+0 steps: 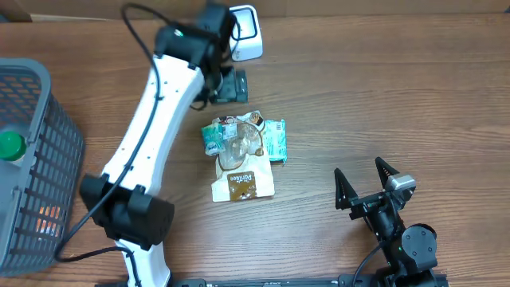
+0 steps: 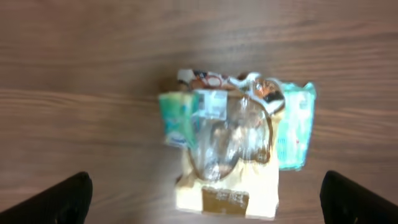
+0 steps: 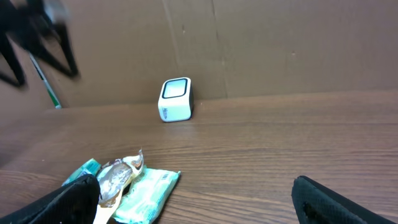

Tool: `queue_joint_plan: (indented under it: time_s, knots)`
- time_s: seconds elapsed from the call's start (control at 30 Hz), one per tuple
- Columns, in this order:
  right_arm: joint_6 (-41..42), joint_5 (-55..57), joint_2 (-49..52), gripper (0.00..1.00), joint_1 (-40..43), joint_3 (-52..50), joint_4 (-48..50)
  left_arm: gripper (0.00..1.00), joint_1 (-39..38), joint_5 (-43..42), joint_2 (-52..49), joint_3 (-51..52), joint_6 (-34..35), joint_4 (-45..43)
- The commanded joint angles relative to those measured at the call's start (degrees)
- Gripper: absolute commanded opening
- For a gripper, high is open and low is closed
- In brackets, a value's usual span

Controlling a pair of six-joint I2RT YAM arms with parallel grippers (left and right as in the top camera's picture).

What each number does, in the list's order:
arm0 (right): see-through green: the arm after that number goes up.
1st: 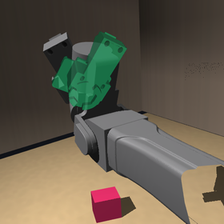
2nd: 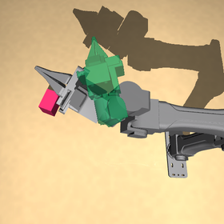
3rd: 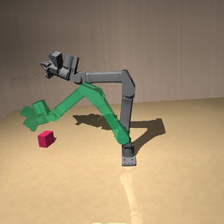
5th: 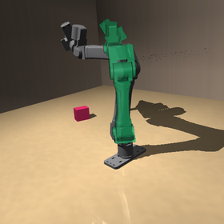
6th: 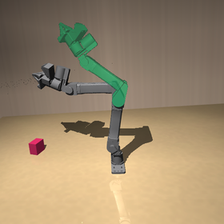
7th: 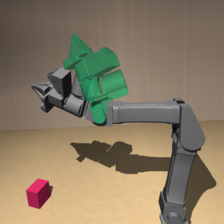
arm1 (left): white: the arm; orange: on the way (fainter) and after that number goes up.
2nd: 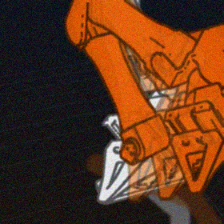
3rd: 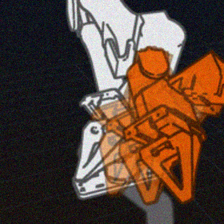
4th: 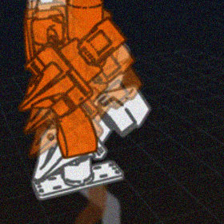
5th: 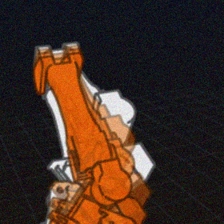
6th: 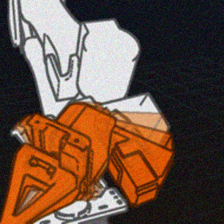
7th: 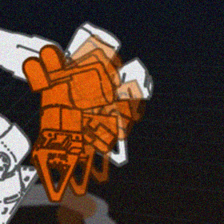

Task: Scan the item barcode
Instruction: 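Carry the green packet over and drop it onto the pile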

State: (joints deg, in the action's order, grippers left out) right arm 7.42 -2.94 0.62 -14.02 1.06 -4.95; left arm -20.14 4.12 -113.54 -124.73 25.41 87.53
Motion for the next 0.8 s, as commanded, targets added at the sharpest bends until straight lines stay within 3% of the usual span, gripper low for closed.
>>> queue_joint_plan:
  time_s: [0.0,0.07,0.13,0.23,0.47,0.63,0.77]
  knots:
    - [-0.22,0.33,-0.46,1.00,-0.44,-0.59,0.31,1.00,5.03,8.61,0.94,-16.41,-2.69,8.57]
    - [-0.22,0.33,-0.46,1.00,-0.44,-0.59,0.31,1.00,10.14,6.25,2.60,-20.41,-4.37,9.29]
    - [-0.22,0.33,-0.46,1.00,-0.44,-0.59,0.31,0.99,18.45,2.12,6.91,-20.50,-1.38,9.29]
    - [-0.22,0.33,-0.46,1.00,-0.44,-0.59,0.31,0.99,26.71,2.03,10.56,-20.50,-1.40,9.29]
    - [-0.22,0.33,-0.46,1.00,-0.44,-0.59,0.31,1.00,57.40,-3.30,17.31,-16.06,-2.01,9.29]
    - [-0.22,0.33,-0.46,1.00,-0.44,-0.59,0.31,1.00,75.32,-10.27,17.29,1.68,-4.48,9.22]
    - [-0.22,0.33,-0.46,1.00,-0.44,-0.59,0.31,0.95,82.25,-10.08,17.29,14.08,-6.95,5.51]
